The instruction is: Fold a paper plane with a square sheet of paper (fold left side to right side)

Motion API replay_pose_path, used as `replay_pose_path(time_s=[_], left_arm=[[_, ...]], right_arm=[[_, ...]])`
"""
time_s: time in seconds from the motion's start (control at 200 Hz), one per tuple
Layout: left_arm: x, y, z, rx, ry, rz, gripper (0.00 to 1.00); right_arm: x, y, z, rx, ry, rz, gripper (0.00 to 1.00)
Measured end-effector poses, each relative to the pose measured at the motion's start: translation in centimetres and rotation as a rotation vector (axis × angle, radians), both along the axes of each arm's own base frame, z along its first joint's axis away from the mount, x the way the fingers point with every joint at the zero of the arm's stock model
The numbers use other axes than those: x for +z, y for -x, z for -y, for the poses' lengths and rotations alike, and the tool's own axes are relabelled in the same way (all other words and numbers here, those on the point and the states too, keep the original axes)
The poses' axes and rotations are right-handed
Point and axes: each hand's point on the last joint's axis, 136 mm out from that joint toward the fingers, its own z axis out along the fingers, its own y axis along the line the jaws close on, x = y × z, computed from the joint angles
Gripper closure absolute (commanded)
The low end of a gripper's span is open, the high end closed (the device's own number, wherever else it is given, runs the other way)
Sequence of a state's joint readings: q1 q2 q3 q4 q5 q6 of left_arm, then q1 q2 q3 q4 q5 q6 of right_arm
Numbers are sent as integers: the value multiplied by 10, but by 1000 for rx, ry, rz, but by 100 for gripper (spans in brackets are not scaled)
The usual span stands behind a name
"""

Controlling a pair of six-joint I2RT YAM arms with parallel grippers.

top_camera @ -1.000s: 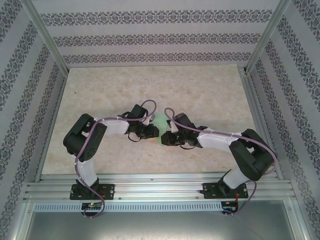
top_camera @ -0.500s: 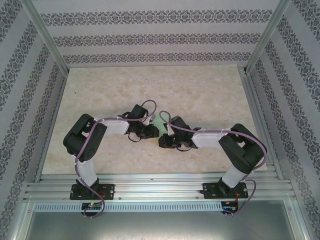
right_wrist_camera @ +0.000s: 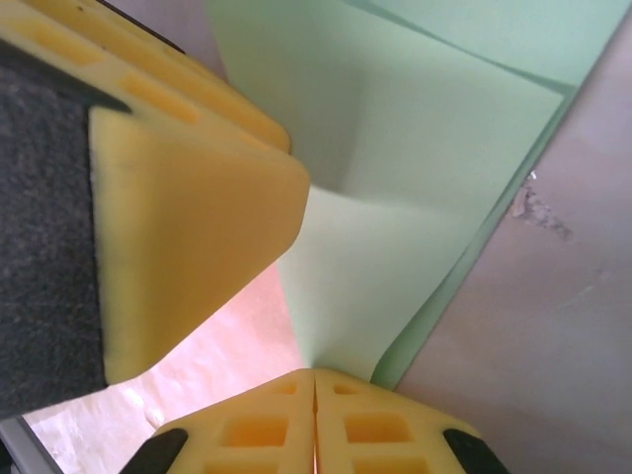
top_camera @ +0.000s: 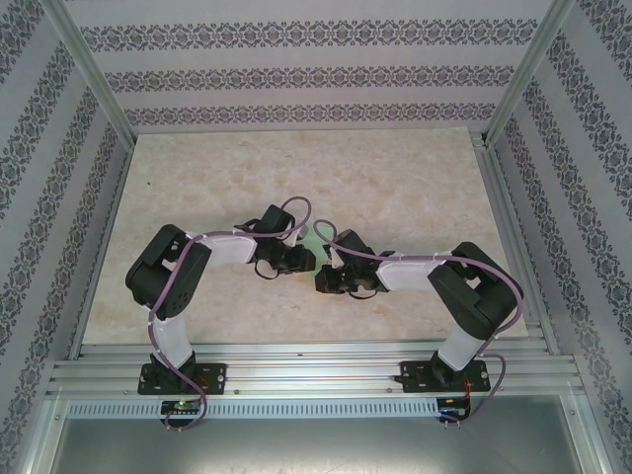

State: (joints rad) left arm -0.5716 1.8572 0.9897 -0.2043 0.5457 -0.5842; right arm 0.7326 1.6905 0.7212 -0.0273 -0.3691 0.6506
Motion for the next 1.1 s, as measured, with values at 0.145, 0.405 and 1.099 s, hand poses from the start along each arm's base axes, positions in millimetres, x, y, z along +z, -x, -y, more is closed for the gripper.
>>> replay_pose_path(time_s=[0.145, 0.405, 1.099], left_arm=[[1, -7, -6, 8, -38, 15, 67], [3, -44, -27, 72, -83, 54, 65], [76, -63, -57, 101, 4, 222, 68]], right_arm=[[-1, 1, -2, 2, 14, -9, 99], [-1, 1, -3, 6, 34, -23, 99], [-1, 1, -4, 6, 46, -24, 98]])
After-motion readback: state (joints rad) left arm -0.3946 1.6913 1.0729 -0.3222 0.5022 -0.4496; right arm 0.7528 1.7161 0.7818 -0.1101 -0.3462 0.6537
